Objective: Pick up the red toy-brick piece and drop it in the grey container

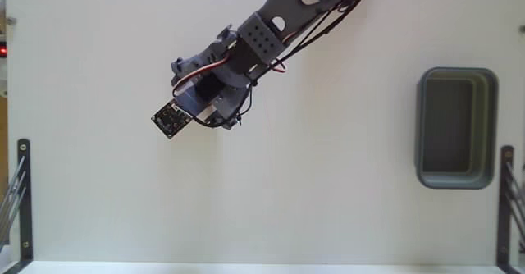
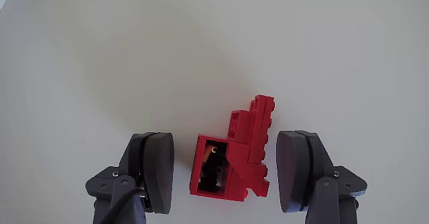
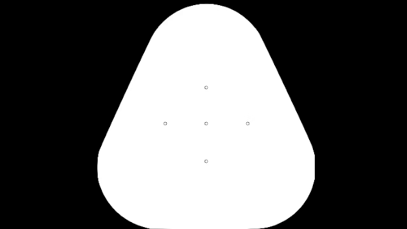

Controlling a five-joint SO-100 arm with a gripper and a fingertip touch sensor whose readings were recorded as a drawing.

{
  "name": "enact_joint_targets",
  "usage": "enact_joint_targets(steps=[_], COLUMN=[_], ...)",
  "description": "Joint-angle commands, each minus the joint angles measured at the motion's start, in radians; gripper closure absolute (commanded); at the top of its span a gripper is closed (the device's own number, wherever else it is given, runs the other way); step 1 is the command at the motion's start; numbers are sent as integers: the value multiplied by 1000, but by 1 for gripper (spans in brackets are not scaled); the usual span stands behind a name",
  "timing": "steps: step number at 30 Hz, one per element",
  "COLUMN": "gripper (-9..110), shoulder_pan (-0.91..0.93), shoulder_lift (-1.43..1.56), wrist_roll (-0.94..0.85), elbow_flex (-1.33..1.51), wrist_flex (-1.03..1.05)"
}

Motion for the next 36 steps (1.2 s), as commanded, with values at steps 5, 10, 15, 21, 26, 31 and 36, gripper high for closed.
enact_joint_targets(steps=[5, 10, 15, 21, 26, 31, 36], gripper=[10, 12, 13, 15, 17, 18, 19], shoulder_pan=[16, 16, 16, 16, 16, 16, 16], shoulder_lift=[27, 27, 27, 27, 27, 27, 27], wrist_roll=[5, 5, 5, 5, 5, 5, 5], elbow_flex=[2, 2, 2, 2, 2, 2, 2], wrist_flex=[-10, -10, -10, -10, -10, -10, -10])
